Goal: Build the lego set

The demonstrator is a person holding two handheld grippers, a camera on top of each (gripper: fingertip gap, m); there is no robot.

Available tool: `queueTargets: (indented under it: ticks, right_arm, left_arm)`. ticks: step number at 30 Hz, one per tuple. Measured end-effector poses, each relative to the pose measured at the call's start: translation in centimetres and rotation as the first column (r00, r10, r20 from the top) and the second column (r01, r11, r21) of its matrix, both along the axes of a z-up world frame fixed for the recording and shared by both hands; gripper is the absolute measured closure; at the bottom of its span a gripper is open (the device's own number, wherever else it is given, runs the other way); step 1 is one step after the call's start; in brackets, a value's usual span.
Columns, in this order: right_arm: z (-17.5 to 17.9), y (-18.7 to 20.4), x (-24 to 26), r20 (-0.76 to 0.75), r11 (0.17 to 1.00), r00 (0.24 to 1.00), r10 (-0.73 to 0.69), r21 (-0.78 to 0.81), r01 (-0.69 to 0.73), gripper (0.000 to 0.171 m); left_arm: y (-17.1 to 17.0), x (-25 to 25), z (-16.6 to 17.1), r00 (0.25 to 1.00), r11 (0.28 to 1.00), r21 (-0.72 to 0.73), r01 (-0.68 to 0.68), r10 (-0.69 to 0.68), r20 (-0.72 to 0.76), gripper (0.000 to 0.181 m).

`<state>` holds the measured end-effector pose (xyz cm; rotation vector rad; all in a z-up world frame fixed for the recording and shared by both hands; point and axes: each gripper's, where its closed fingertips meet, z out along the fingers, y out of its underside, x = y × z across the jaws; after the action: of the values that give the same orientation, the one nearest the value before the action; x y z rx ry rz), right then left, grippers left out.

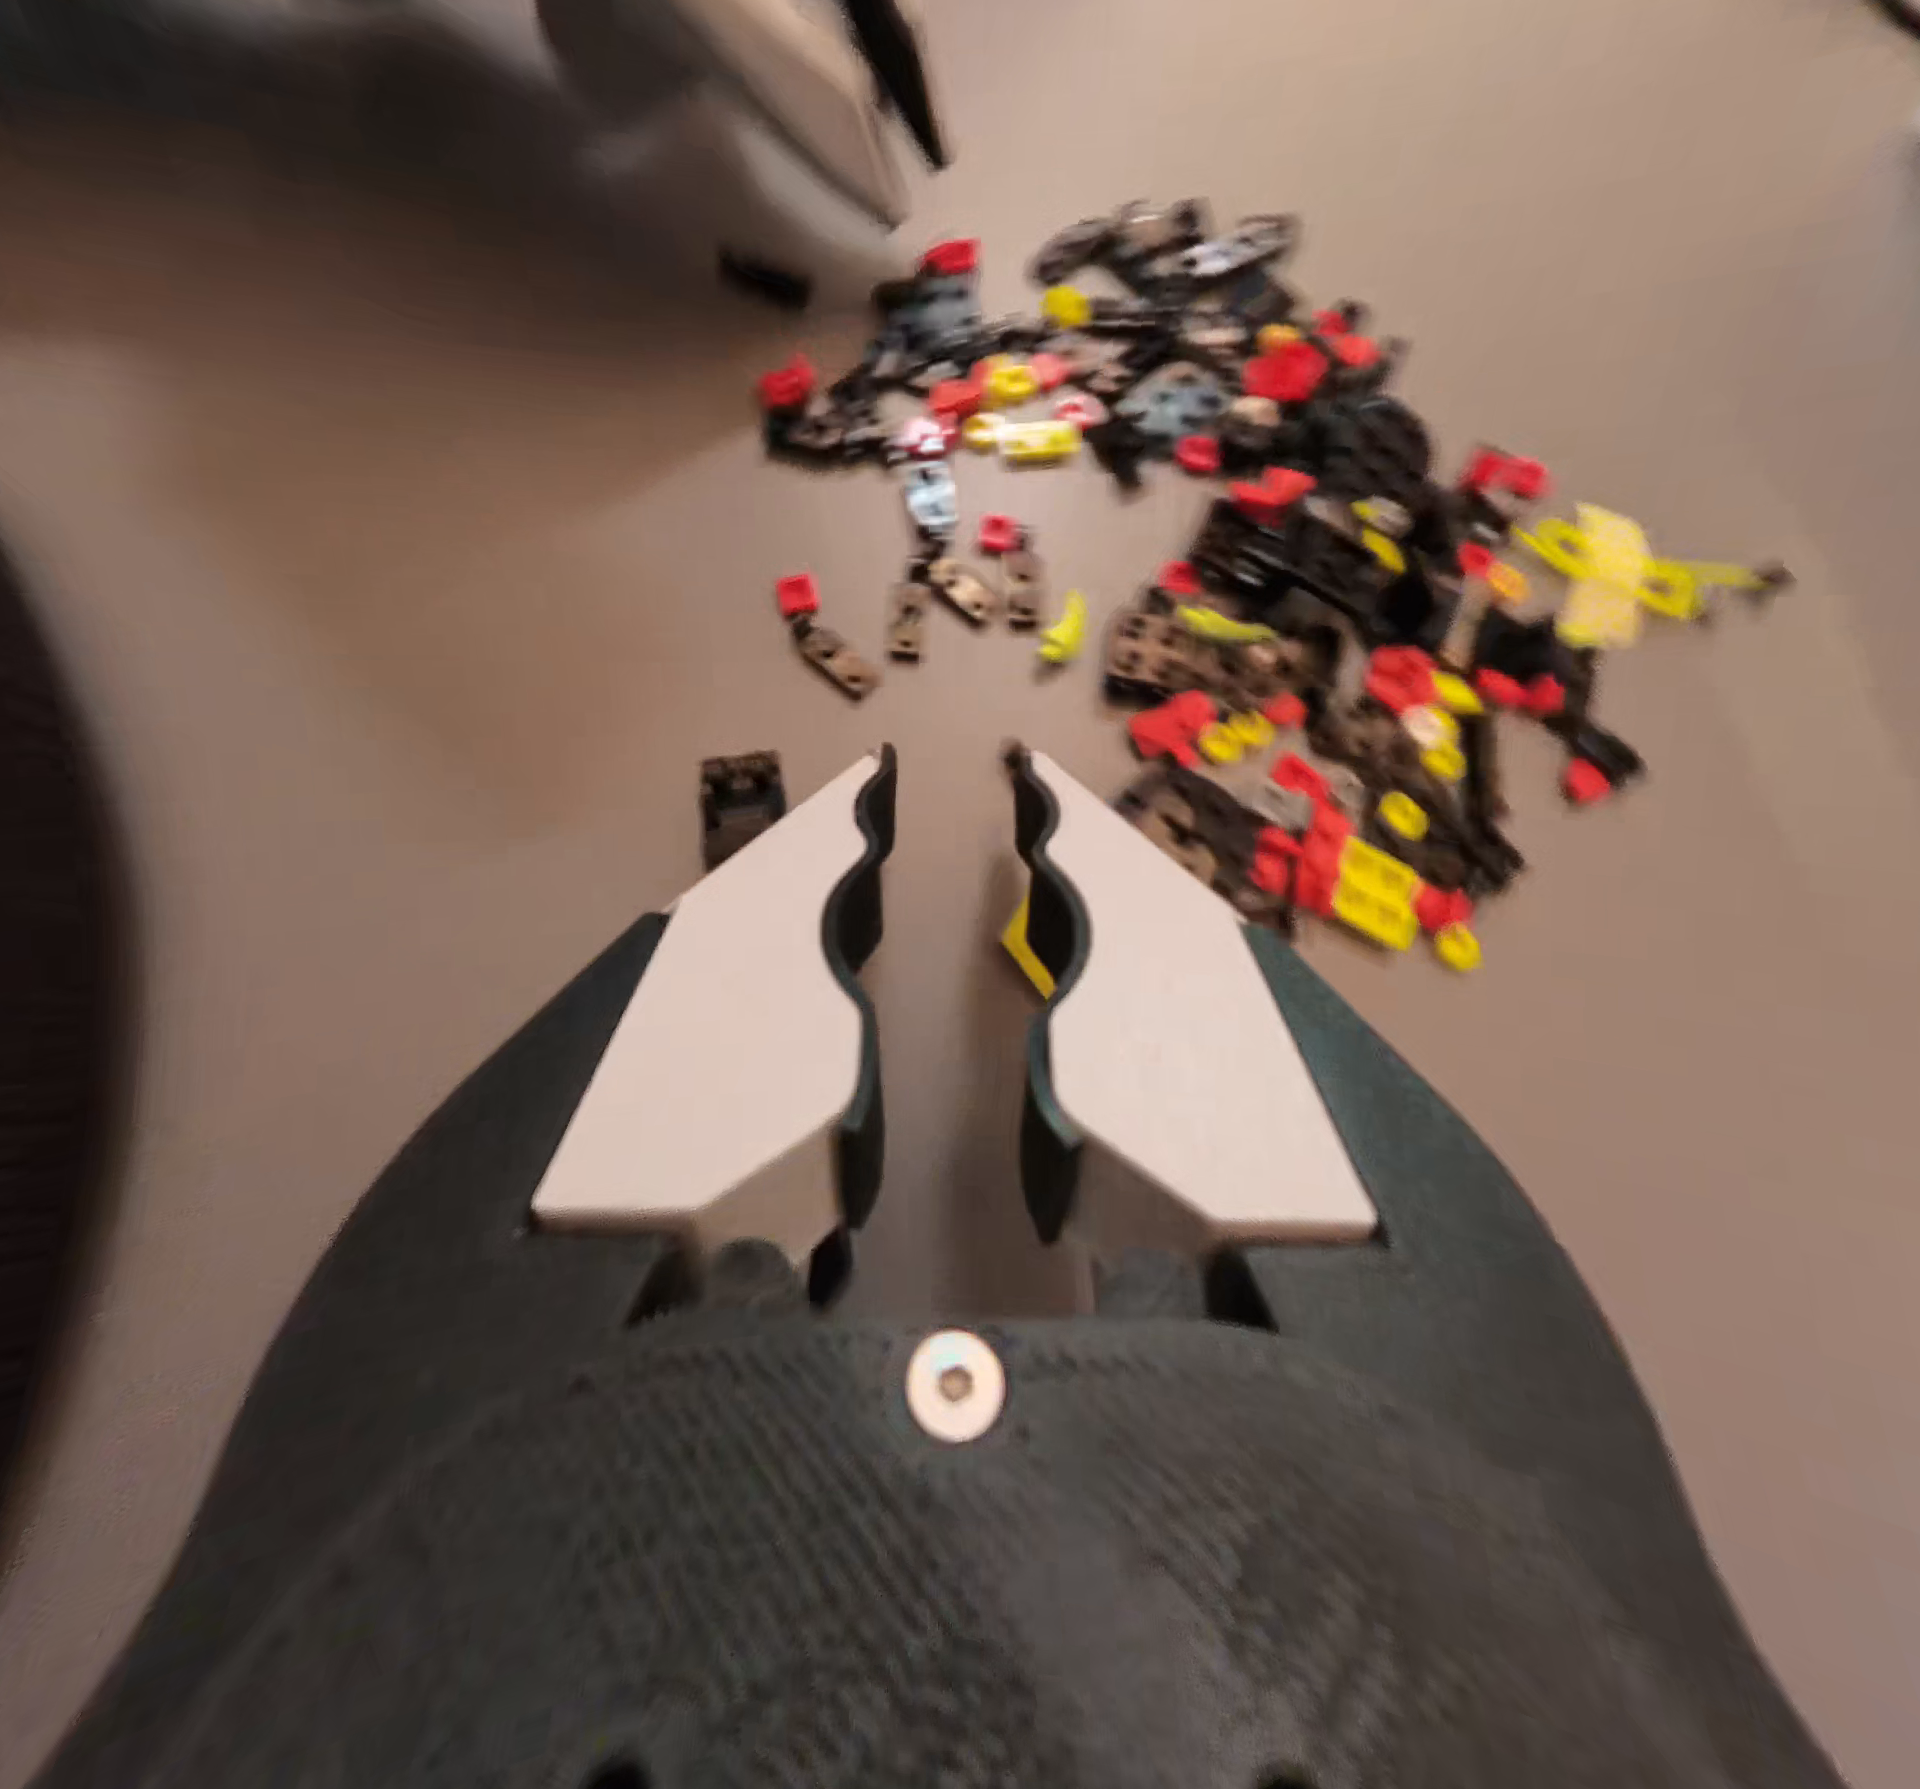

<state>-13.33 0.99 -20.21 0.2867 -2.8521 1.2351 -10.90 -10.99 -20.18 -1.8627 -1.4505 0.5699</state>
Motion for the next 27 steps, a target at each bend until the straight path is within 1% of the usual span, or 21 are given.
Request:
queueTargets:
  ticks: [3,8,9,11,12,13,16,17,19,22,25,27]
  right_arm:
    - [-0.7,-1.2,1.7,-0.020,0.997,0.997,0.075,0.026,-0.074,0.149]
    - [-1.1,-2.9,3.0,0.040,0.990,0.990,0.137,0.033,-0.138,0.154]
    - [-1.0,-3.2,2.5,0.021,0.991,0.991,0.132,0.031,-0.133,0.155]
    - [-0.9,-3.9,0.4,-0.068,0.997,0.995,0.076,0.022,-0.075,0.163]
    - [-0.7,-4.1,-0.4,-0.089,0.998,0.994,0.060,0.017,-0.059,0.164]
    - [-0.5,-4.2,-0.8,-0.082,0.999,0.995,0.050,0.008,-0.049,0.164]
    - [0.5,-4.1,-0.6,0.012,0.998,0.999,0.040,-0.040,-0.040,0.159]
    - [0.8,-3.9,-0.7,0.023,0.998,0.999,0.037,-0.052,-0.035,0.158]
    - [1.2,-3.5,-1.1,0.012,0.998,1.000,0.024,-0.064,-0.024,0.158]
    - [1.5,-2.6,-1.8,0.009,0.998,1.000,-0.004,-0.070,0.005,0.158]
    - [1.8,-1.7,-2.3,0.062,0.996,0.997,-0.041,-0.080,0.046,0.158]
    - [1.9,-1.0,-2.7,0.095,0.994,0.994,-0.061,-0.082,0.069,0.157]
  left_arm:
    - [-0.4,0.7,-0.1,1.000,1.000,-0.002,-0.021,0.021,0.004,0.171]
    - [-0.6,1.6,-0.2,0.999,0.999,0.004,-0.043,0.043,0.008,0.171]
    - [-0.6,1.8,-0.3,0.999,0.999,0.004,-0.045,0.045,0.010,0.171]
    - [-0.6,2.0,-0.4,0.999,0.999,0.005,-0.045,0.045,0.013,0.171]
    - [-0.5,2.0,-0.4,0.999,0.999,0.003,-0.044,0.044,0.014,0.171]
    - [-0.5,2.1,-0.4,0.999,0.999,-0.002,-0.044,0.044,0.015,0.171]
    - [-0.6,2.1,-0.4,0.999,0.999,-0.013,-0.039,0.039,0.013,0.171]
    - [-0.5,2.1,-0.3,0.999,0.999,-0.009,-0.032,0.032,0.009,0.171]
    - [0.1,2.3,0.0,1.000,1.000,0.026,0.015,-0.015,0.003,0.171]
    - [1.9,3.1,-0.1,0.989,0.985,0.099,0.139,-0.143,0.036,0.167]
    - [1.8,3.7,-1.6,0.974,0.978,0.025,0.205,-0.206,0.098,0.166]
    - [1.9,3.4,-1.6,0.971,0.976,0.024,0.218,-0.220,0.093,0.168]
